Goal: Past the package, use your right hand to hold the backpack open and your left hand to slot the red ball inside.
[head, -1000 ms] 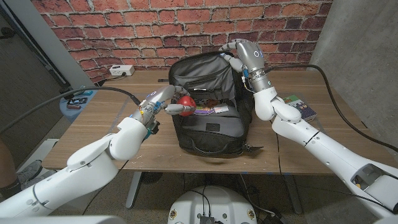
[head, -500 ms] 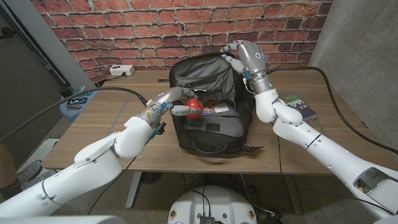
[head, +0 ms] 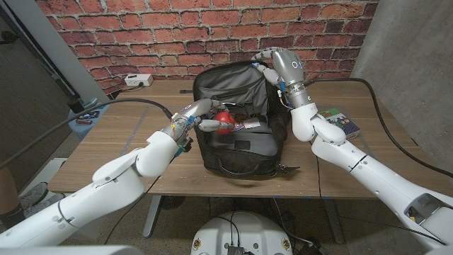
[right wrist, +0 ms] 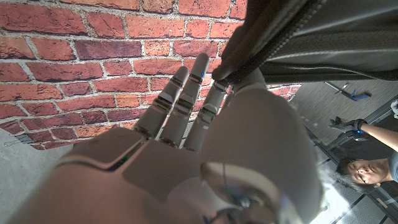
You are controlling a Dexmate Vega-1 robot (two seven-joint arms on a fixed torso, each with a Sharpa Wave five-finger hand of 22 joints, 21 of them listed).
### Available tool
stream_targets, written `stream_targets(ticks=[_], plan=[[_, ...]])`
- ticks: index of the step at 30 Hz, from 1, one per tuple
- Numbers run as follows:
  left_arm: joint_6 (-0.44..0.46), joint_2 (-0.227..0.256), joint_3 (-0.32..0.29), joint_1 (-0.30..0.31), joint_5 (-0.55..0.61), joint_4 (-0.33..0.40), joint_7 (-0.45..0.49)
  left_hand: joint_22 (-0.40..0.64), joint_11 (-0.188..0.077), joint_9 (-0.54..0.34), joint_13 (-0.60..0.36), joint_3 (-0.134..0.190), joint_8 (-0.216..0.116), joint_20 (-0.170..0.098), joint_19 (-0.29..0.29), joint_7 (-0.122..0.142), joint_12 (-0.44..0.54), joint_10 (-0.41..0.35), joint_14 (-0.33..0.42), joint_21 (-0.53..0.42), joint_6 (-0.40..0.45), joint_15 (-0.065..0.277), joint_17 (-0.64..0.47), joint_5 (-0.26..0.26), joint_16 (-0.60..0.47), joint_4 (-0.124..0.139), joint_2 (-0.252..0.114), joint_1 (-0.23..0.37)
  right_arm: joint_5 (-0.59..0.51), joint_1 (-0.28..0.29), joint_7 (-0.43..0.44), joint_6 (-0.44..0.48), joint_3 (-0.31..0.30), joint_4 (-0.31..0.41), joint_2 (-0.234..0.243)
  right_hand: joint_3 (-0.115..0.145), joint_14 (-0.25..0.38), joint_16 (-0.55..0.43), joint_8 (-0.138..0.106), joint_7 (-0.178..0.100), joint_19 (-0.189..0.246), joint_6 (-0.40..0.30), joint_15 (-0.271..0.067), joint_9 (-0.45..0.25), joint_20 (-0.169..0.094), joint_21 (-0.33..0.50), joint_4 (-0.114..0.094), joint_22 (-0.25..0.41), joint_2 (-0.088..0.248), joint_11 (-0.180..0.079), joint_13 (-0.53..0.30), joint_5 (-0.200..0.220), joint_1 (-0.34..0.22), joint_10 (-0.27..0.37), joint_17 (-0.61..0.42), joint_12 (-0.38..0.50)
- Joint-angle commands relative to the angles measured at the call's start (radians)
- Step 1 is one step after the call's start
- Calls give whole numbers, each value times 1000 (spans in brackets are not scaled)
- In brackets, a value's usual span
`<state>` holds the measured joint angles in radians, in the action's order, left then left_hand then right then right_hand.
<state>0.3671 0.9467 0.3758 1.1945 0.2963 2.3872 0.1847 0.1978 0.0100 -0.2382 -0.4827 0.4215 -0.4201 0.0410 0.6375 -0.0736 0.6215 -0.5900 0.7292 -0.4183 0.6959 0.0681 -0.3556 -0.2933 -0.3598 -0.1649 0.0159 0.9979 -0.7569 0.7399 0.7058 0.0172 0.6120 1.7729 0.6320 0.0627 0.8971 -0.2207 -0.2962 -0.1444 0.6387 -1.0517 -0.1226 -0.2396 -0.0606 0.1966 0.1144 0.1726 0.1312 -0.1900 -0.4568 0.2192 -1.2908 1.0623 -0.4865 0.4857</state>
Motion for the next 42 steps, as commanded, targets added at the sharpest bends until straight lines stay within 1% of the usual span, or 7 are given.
stream_targets(ticks=[1,8,10,21,27,34,42], plan=[[-35,-36,56,-69,14,-45,-18,2,-117,-88,-157,4,-51,-1,1,60,5,-129,70,-9,72,57,-6,-5,4,3,-106,99,4,18,12,-6,-11,8,2,-6,4,1,-6,-1,-1,-7,-119,-3,-135,2,5,2,14,-9,-5,7,-8,11,-3,7],[-53,-64,91,-101,7,-66,-39,2,-118,-89,-159,4,-52,-1,0,60,4,-127,70,-10,72,56,-7,-6,7,4,-107,98,7,26,9,-11,-17,14,10,-6,4,2,-5,-2,-1,-6,-119,-3,-135,2,4,2,15,-9,-5,7,-8,9,-3,5],[-52,-68,96,-106,0,-66,-48,2,-119,-89,-161,4,-52,-1,-1,56,3,-126,67,-10,69,56,-7,-7,9,5,-107,97,7,29,13,-9,-20,15,9,-6,5,1,-5,-3,-1,-6,-119,-3,-135,2,4,2,15,-9,-5,7,-8,8,-4,5],[-71,-97,137,-146,-16,-88,-79,2,-110,-87,-165,3,-50,0,-4,55,1,-121,62,-12,62,52,-9,-9,13,5,-107,97,14,41,17,-19,-29,19,18,-7,4,2,-4,-2,-2,-4,-119,-3,-135,2,4,2,14,-9,-6,7,-9,7,-4,4],[-71,-102,152,-162,-4,-95,-85,2,-114,-87,-168,3,-50,0,-5,54,0,-121,62,-13,62,52,-11,-10,15,5,-108,97,17,53,22,-14,-38,25,20,-7,4,2,-4,-2,-1,-5,-119,-3,-134,3,4,2,14,-9,-5,7,-9,9,-4,3],[-85,-105,161,-176,1,-111,-90,2,-112,-86,-171,3,-51,0,-6,55,-1,-122,62,-14,61,51,-12,-11,17,5,-107,97,18,63,22,-13,-43,32,22,-7,5,1,-3,-1,-1,-6,-119,-3,-134,3,4,2,15,-9,-5,7,-9,10,-4,2],[-90,-95,157,-178,3,-118,-100,2,-111,-85,-174,1,-49,1,-12,53,-3,-117,56,-14,54,52,-16,-12,19,4,-108,98,13,74,17,4,-43,46,18,-8,5,2,-3,-2,0,-7,-119,-3,-134,3,3,2,15,-9,-5,6,-9,8,-4,1]])
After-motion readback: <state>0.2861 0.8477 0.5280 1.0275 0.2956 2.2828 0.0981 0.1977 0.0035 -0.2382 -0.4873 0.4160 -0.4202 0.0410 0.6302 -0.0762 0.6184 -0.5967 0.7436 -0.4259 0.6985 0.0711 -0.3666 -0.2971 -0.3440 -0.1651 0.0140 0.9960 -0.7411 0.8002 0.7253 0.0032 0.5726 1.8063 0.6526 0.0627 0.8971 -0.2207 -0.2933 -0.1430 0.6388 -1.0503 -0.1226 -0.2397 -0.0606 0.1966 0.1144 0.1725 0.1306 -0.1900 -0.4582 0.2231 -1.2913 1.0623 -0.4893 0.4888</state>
